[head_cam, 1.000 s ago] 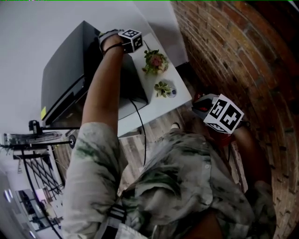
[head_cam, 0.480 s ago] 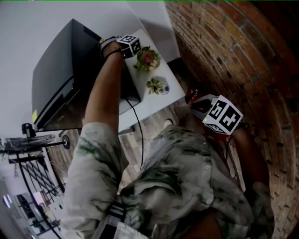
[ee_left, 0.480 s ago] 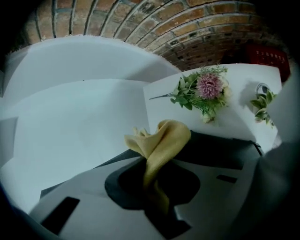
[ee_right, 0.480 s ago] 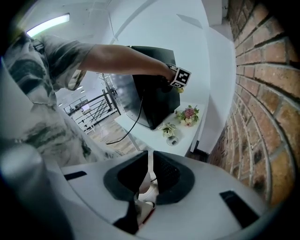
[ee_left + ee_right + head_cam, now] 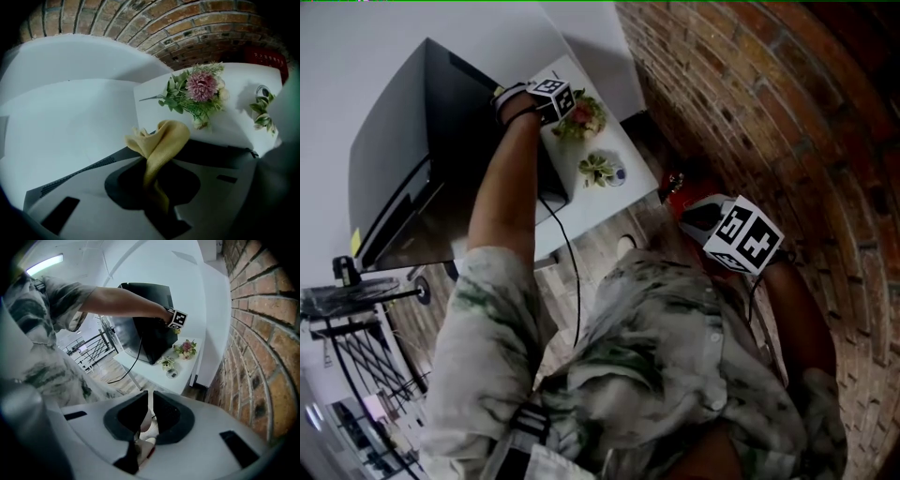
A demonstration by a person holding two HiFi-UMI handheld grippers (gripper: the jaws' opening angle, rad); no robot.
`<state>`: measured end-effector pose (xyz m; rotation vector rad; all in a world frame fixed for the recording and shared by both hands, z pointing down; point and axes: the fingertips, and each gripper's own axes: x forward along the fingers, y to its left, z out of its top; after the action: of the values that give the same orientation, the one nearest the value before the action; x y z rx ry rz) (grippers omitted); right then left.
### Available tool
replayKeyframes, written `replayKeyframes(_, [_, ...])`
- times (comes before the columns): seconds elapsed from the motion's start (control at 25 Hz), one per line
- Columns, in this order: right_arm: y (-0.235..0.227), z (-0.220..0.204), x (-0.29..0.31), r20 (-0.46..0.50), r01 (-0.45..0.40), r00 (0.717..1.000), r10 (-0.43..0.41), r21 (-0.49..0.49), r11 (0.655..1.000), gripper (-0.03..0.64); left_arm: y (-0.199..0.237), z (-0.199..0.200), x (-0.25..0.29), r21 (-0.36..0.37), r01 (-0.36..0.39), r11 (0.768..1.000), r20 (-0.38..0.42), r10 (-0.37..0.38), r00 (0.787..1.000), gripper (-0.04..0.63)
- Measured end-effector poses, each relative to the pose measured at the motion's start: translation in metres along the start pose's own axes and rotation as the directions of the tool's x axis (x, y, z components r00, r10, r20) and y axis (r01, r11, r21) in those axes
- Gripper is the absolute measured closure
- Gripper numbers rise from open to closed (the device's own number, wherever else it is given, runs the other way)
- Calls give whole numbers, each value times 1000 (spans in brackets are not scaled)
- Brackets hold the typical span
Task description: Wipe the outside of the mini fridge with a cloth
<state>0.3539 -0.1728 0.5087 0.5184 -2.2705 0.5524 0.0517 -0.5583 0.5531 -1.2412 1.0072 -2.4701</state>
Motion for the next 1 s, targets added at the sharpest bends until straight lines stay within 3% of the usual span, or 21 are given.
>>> replayKeyframes(0.72, [7, -20, 7, -36, 2, 999, 0, 58, 998, 563, -67, 25, 26, 45, 111, 993, 33, -113, 993, 515])
replayKeyframes(1.0, [6, -27, 7, -51, -2, 999, 6, 67, 998, 563, -83, 32, 29, 28, 151, 988, 63, -152, 986, 514])
